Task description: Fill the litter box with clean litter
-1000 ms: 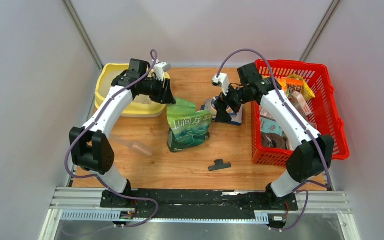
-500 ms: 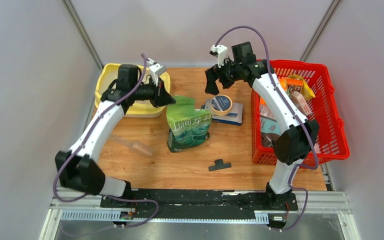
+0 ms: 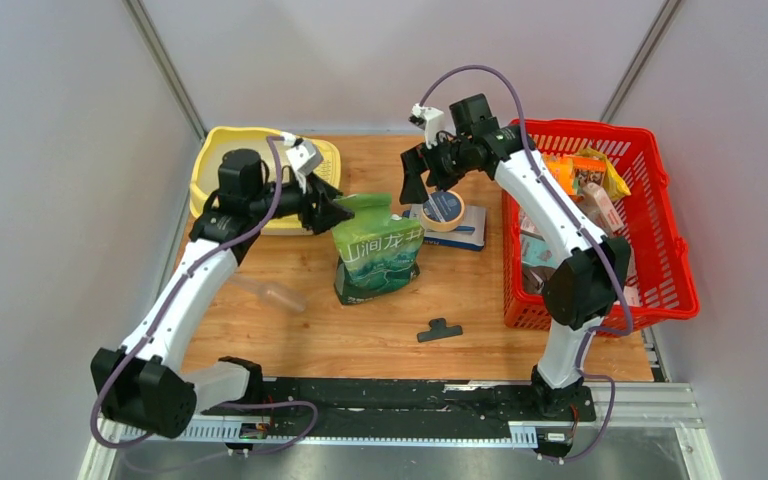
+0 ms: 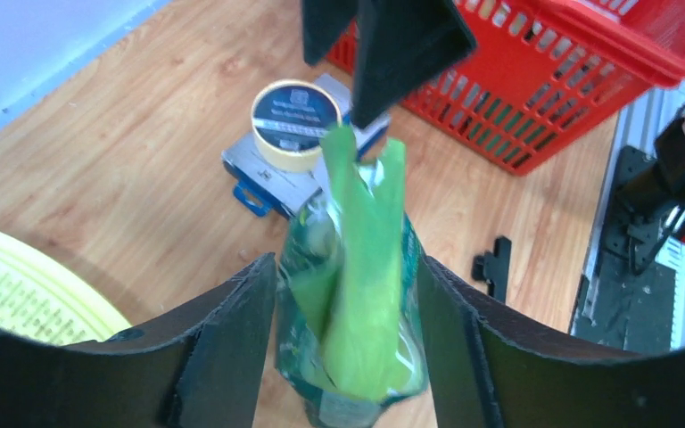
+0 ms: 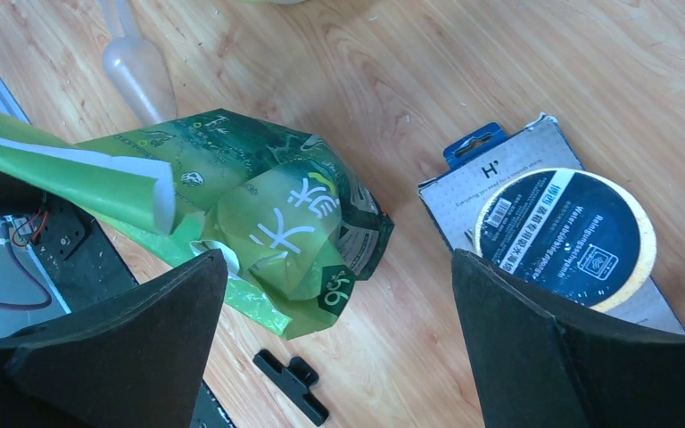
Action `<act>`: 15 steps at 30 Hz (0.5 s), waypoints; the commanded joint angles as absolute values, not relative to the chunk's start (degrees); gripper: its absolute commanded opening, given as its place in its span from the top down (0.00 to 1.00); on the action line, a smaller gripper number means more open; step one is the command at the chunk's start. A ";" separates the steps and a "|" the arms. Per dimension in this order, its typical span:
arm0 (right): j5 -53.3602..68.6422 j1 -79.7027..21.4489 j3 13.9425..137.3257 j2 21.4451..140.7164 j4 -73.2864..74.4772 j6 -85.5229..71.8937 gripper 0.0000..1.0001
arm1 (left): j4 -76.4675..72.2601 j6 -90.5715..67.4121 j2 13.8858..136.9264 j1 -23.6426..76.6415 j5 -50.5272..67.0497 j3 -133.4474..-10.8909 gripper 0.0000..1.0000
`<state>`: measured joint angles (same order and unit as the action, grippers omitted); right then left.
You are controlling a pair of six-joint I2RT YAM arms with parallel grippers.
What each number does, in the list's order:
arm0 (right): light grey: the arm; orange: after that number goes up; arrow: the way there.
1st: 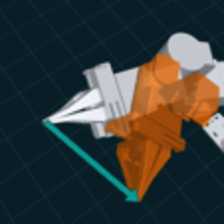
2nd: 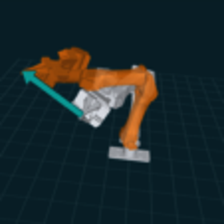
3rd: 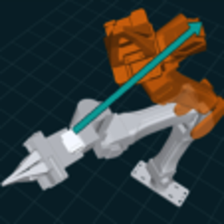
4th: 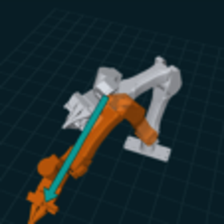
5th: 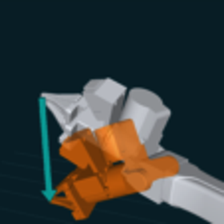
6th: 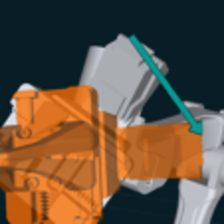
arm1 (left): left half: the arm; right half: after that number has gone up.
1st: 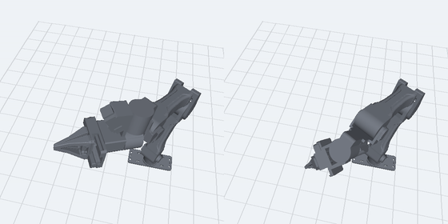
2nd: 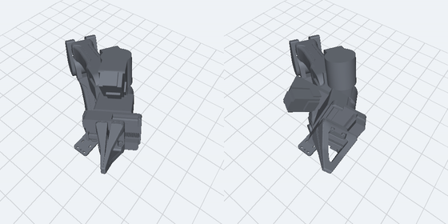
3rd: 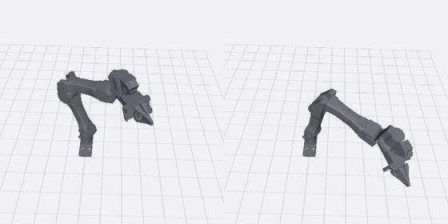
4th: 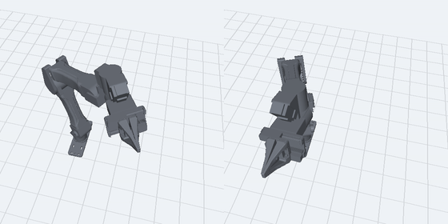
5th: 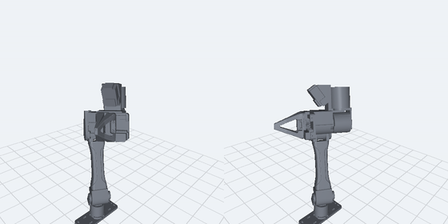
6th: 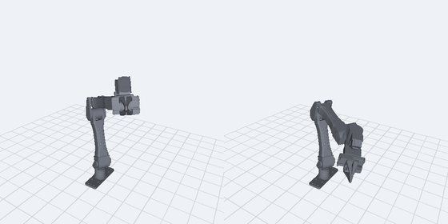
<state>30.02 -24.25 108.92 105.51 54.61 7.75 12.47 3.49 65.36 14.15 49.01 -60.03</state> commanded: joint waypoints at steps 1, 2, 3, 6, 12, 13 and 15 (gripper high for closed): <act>30.67 -24.26 109.95 102.92 53.53 7.55 0.00 | 21.91 11.30 74.07 13.97 49.13 -77.10 0.29; 30.93 -24.17 111.08 102.83 53.53 7.82 0.00 | 25.02 12.64 76.44 13.89 49.04 -80.65 0.28; 30.94 -24.00 111.70 102.75 53.53 8.00 0.00 | 28.18 14.05 80.82 13.97 49.57 -84.16 0.28; 30.50 -23.64 112.15 101.96 53.53 8.26 0.00 | 41.62 23.16 88.82 14.24 53.51 -97.09 0.26; 28.13 -22.86 108.20 98.88 53.00 10.28 0.00 | 75.55 38.21 103.08 16.43 54.84 -122.23 0.24; 27.95 -22.24 108.02 98.70 52.91 10.20 0.00 | 80.37 38.75 104.05 16.61 55.19 -125.39 0.25; 27.77 -21.54 107.84 98.26 52.82 9.76 0.00 | 82.26 38.94 105.03 17.48 54.85 -126.04 0.25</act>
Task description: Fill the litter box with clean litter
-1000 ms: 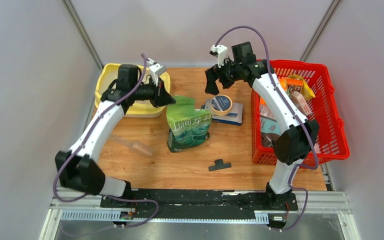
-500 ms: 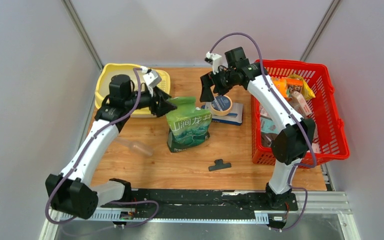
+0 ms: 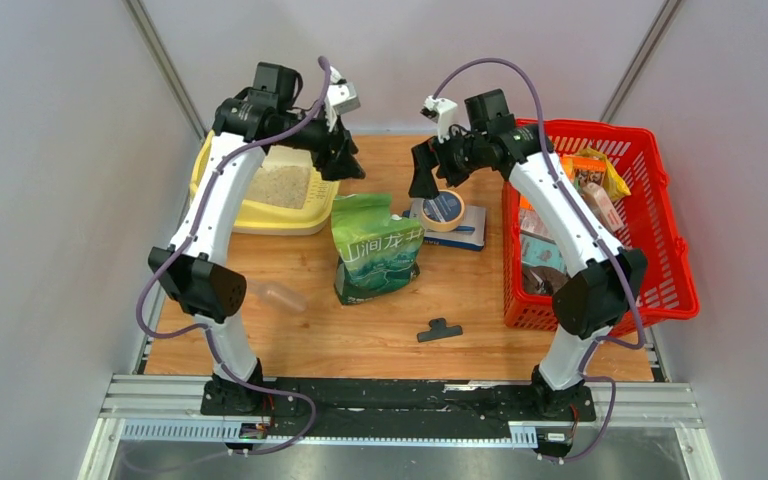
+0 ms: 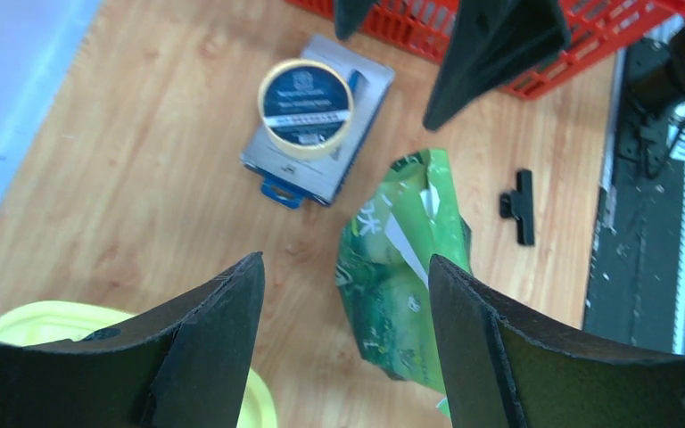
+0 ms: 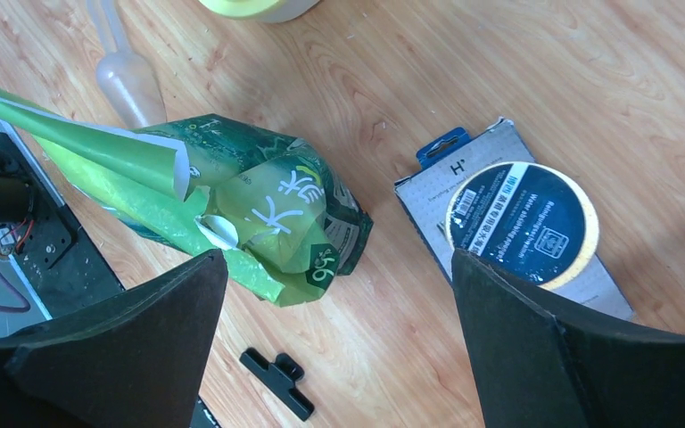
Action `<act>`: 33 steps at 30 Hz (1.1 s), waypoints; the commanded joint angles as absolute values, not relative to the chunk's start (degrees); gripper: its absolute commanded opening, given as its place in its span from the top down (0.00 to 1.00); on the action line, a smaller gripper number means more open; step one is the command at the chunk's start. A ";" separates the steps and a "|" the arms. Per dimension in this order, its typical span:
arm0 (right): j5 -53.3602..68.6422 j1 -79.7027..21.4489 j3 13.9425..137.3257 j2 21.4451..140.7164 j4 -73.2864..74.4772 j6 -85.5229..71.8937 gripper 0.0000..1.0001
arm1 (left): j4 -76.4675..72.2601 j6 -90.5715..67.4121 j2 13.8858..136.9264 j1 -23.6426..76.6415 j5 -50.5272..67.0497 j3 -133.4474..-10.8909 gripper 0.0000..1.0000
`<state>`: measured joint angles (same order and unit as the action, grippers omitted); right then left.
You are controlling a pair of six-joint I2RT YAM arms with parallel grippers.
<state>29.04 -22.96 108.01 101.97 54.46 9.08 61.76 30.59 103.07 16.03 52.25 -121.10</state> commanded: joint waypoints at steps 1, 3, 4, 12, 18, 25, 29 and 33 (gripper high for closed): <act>27.77 -20.75 107.93 98.26 52.65 9.58 0.00 | 82.44 39.02 104.86 17.75 54.58 -124.90 0.24; 27.42 -20.22 108.02 98.26 52.73 9.40 0.00 | 81.22 38.24 103.72 18.37 53.71 -122.62 0.25; 27.33 -19.95 108.02 98.35 52.73 9.32 0.00 | 79.91 37.88 103.45 19.07 53.27 -120.43 0.25; 29.70 -19.78 107.58 99.67 52.65 7.47 0.00 | 78.75 35.16 105.64 22.76 48.60 -118.65 0.36; 30.41 -20.39 106.53 99.93 53.00 5.89 0.00 | 78.40 33.84 107.67 23.38 50.44 -120.06 0.64; 28.74 -23.55 103.81 98.53 54.58 6.85 0.00 | 75.34 32.70 104.86 23.38 51.95 -118.31 1.00; 26.72 -25.05 103.88 98.96 54.75 7.12 0.00 | 62.17 32.61 92.43 23.20 51.50 -107.00 1.00; 25.49 -26.89 105.82 100.02 55.28 8.26 0.00 | 37.87 27.87 80.00 23.20 52.03 -86.72 1.00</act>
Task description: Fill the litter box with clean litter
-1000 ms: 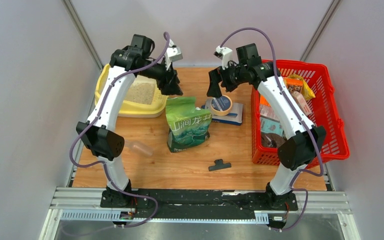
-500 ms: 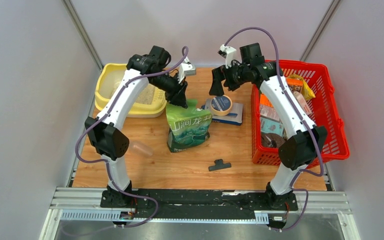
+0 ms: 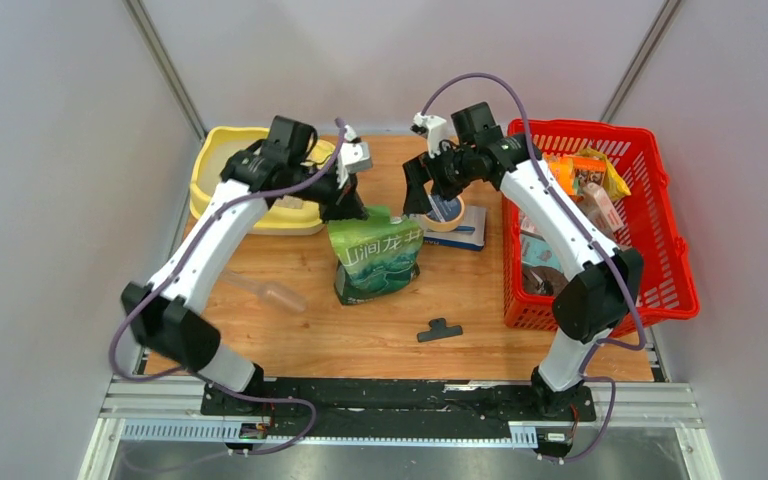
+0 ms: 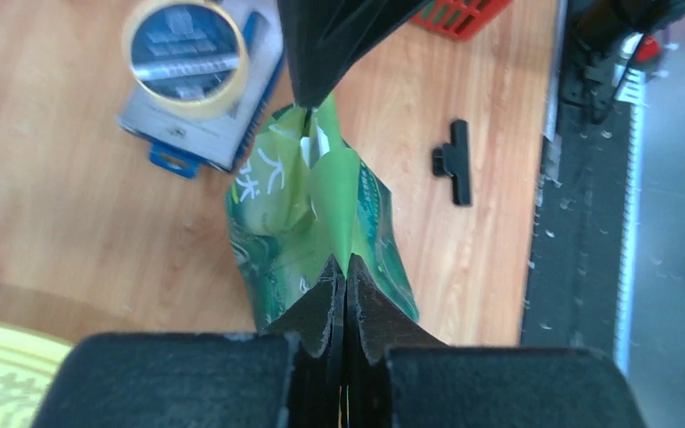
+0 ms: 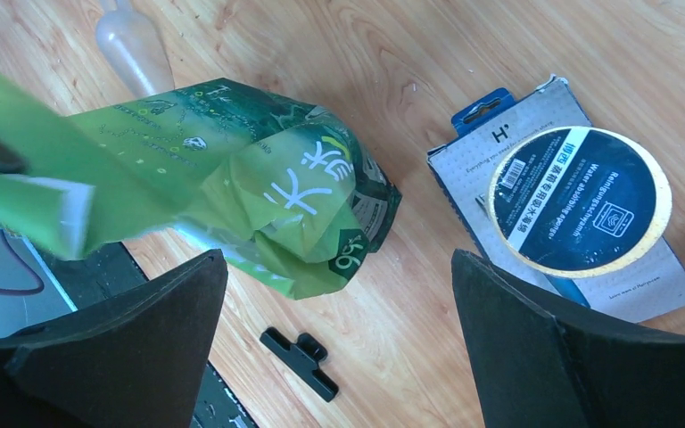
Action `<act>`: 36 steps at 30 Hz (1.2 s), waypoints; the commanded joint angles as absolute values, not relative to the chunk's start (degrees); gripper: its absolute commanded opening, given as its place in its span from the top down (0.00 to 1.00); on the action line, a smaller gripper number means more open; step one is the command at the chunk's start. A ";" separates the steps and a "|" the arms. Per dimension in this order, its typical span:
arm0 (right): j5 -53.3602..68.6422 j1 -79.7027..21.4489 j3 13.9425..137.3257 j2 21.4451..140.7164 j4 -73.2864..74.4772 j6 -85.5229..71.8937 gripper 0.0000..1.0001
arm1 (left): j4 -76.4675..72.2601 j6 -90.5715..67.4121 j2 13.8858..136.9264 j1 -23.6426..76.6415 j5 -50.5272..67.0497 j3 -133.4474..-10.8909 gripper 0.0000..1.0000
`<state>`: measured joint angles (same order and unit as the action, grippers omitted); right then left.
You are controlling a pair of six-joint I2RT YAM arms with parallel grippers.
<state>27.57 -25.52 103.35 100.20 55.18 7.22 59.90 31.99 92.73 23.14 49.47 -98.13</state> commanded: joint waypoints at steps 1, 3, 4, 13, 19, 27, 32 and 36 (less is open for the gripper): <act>24.97 -27.85 105.99 100.11 55.54 8.52 0.00 | 34.40 26.47 78.15 23.20 52.21 -84.14 1.00; 24.08 -28.56 106.08 100.02 56.07 9.05 0.00 | 28.42 24.09 74.19 23.29 52.21 -79.04 1.00; 24.00 -29.09 105.91 99.93 56.16 9.23 0.00 | 27.43 23.56 73.40 23.38 52.12 -78.06 1.00; 25.21 -29.79 106.08 99.84 56.07 7.38 0.00 | 24.87 21.97 70.93 23.99 50.72 -74.53 1.00; 24.44 -31.29 102.75 98.97 56.16 8.26 0.00 | 24.26 21.36 70.75 24.17 50.10 -74.44 1.00; 19.69 -33.04 103.45 102.39 55.02 5.38 0.00 | 21.71 18.81 70.75 24.43 49.49 -74.27 1.00; 14.61 -34.89 102.14 102.22 54.58 3.25 0.00 | 18.73 16.80 69.70 24.52 47.46 -72.86 1.00; 7.84 -36.38 98.80 101.17 54.49 3.87 0.00 | 16.96 15.73 68.91 24.61 46.85 -71.46 1.00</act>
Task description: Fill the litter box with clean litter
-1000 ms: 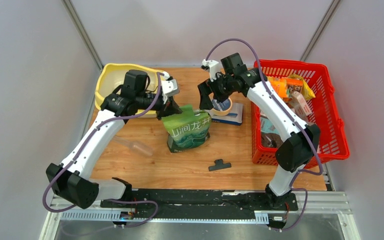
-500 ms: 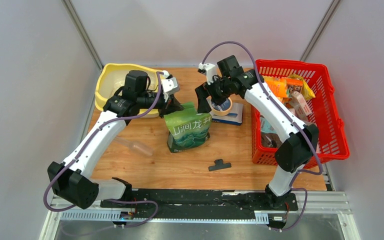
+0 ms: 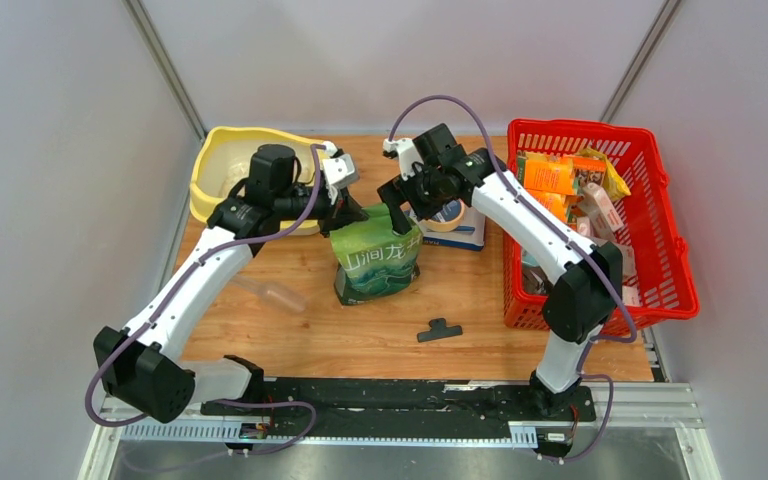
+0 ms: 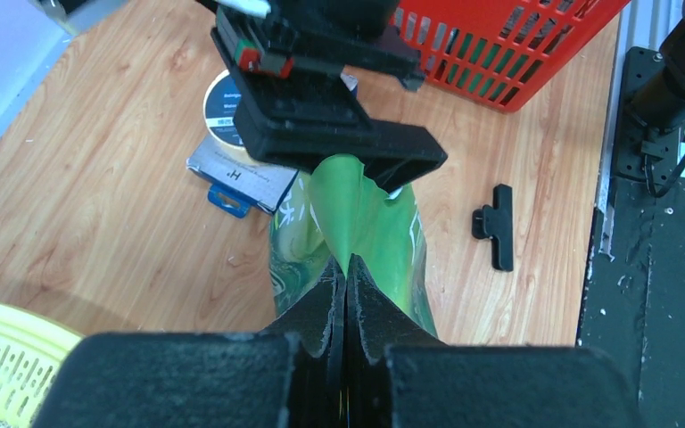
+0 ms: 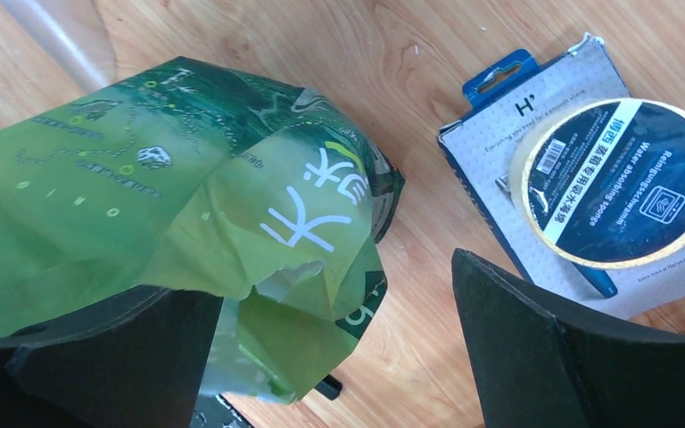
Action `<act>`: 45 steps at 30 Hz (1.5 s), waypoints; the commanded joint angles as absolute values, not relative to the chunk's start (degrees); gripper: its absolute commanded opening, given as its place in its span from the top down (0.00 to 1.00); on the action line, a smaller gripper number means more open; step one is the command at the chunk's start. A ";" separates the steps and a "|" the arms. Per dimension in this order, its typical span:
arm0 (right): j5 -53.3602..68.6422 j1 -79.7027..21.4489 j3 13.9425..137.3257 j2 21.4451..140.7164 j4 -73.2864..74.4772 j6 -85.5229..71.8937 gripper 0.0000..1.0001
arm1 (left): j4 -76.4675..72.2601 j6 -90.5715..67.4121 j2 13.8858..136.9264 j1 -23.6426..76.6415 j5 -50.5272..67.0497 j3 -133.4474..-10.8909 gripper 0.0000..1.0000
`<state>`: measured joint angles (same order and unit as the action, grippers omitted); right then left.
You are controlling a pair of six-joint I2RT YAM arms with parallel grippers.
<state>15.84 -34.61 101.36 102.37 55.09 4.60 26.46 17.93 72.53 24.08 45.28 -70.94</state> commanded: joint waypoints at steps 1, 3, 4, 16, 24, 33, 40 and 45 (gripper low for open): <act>4.78 -36.65 98.44 100.81 54.32 4.13 0.00 | 17.05 15.65 68.82 24.70 46.67 -71.37 1.00; 1.95 -37.35 98.52 100.20 54.32 6.93 0.00 | 16.88 15.38 68.73 24.70 46.50 -71.19 1.00; -2.33 -37.61 99.13 99.85 54.40 8.51 0.00 | 16.79 15.47 68.47 24.70 46.58 -71.10 1.00; -17.05 -36.39 95.28 92.46 50.98 23.29 0.00 | 16.17 15.64 67.76 24.70 46.23 -69.79 1.00; -0.89 -35.07 102.02 94.57 55.37 16.88 0.00 | 14.68 14.94 68.38 24.96 46.23 -69.17 1.00; 4.48 -38.41 104.50 99.49 58.80 15.21 0.07 | 17.57 20.63 68.38 24.96 43.25 -70.48 1.00; 4.83 -38.41 101.69 98.88 59.94 12.83 0.25 | 19.86 23.64 68.29 24.87 42.27 -72.16 1.00; 3.96 -38.32 102.57 99.66 59.94 11.87 0.40 | 19.69 23.29 68.03 24.87 42.80 -71.89 1.00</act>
